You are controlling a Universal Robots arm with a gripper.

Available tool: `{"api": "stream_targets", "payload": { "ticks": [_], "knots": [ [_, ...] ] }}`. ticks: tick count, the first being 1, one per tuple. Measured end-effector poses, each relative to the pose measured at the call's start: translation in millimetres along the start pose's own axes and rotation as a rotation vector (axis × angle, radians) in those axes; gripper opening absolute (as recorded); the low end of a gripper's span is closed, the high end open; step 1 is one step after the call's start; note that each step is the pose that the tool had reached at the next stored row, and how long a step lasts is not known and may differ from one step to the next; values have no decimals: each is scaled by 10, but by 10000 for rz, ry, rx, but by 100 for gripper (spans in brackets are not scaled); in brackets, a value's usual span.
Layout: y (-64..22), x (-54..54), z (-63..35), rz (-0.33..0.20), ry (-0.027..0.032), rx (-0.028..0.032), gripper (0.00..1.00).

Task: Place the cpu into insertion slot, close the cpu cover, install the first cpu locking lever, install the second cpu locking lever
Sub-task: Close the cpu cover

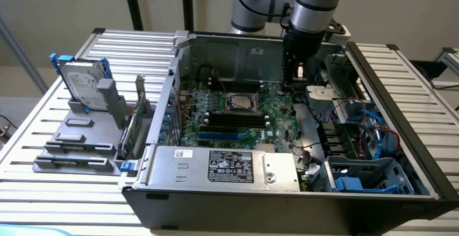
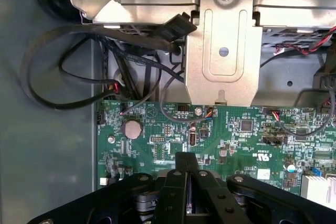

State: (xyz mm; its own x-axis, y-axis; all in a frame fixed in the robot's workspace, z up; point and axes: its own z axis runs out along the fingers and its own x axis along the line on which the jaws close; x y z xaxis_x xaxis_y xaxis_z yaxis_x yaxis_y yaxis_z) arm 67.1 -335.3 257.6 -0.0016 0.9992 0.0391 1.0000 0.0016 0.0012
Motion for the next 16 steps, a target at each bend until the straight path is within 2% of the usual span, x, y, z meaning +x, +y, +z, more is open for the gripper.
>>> {"api": "stream_targets", "payload": {
  "ticks": [4, 8, 9, 12, 13, 15, 16],
  "knots": [
    [-38, 32, 67, -5, 7, 0, 11],
    [-122, 81, 96, -4, 42, 4, 11],
    [-130, 91, 97, -2, 50, 53, 11],
    [-137, 98, 96, 17, 51, 519, 11],
    [-140, 98, 97, 22, 52, 645, 11],
    [-168, 99, 96, 31, 53, 815, 11],
    [-194, 99, 95, 32, 53, 864, 11]
  ]
}}
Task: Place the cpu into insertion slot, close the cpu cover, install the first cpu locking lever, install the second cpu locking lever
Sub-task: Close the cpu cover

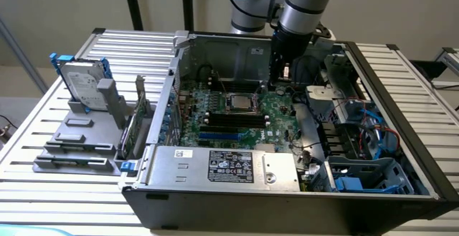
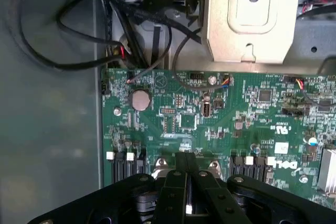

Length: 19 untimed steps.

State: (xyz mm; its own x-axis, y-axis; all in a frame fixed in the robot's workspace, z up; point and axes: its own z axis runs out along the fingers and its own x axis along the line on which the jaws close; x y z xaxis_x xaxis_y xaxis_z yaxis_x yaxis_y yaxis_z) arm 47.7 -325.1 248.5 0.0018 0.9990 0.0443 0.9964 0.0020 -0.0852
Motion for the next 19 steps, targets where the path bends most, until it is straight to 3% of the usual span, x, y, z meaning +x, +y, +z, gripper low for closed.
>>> {"api": "stream_targets", "payload": {
  "ticks": [12, 19],
  "knots": [
    [-370, -1, 21, 16, 28, 428, 11],
    [-626, -1, 49, 15, 131, 641, 11]
  ]
}}
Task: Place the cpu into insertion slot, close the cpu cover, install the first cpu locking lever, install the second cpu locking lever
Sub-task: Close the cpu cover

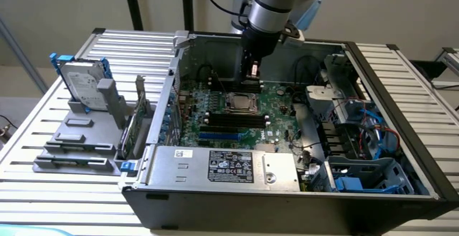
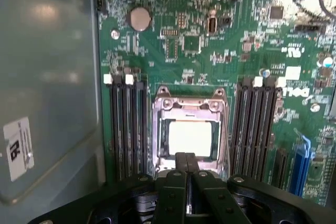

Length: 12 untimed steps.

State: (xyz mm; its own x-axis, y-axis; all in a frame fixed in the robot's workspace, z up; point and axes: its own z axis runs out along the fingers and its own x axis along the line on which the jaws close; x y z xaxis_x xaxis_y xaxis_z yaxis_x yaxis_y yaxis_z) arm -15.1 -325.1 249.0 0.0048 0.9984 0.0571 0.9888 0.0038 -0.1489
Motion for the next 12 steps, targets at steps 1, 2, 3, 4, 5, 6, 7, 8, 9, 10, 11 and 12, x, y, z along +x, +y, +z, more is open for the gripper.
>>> {"api": "stream_targets", "payload": {
  "ticks": [1, 2, 3, 4, 5, 6, 7, 8, 9, 10, 11, 12],
  "knots": [
    [-34, -1, 8, -1, 11, 24, 11],
    [-66, -2, 17, 0, 16, 43, 11],
    [-93, -6, 26, 0, 16, 60, 11],
    [-113, -12, 37, 1, 16, 73, 11],
    [-128, -21, 51, 2, 15, 81, 11],
    [-136, -32, 65, 2, 16, 86, 11],
    [-142, -43, 80, 2, 15, 90, 11],
    [-146, -56, 94, 1, 16, 95, 11],
    [-150, -69, 107, 0, 16, 102, 11],
    [-155, -84, 121, 1, 16, 107, 11],
    [-161, -99, 135, 1, 17, 113, 11],
    [-166, -114, 150, 3, 15, 119, 11]
  ]
}}
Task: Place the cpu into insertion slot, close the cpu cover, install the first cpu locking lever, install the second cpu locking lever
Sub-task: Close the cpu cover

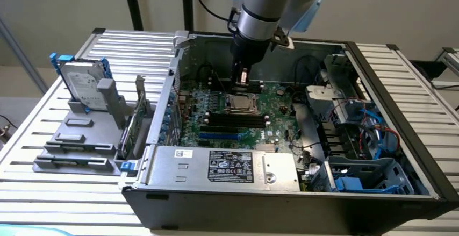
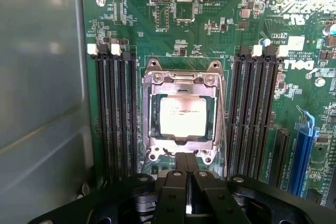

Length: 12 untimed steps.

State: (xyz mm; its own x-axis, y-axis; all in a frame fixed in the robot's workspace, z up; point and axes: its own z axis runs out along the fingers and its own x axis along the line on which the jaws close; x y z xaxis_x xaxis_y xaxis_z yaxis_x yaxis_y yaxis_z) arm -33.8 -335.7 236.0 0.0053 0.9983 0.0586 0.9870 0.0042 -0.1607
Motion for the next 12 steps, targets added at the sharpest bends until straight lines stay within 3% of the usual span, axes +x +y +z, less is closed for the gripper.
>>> {"api": "stream_targets", "payload": {
  "ticks": [12],
  "knots": [
    [-6, -44, 189, -3, 14, 16, 11]
  ]
}}
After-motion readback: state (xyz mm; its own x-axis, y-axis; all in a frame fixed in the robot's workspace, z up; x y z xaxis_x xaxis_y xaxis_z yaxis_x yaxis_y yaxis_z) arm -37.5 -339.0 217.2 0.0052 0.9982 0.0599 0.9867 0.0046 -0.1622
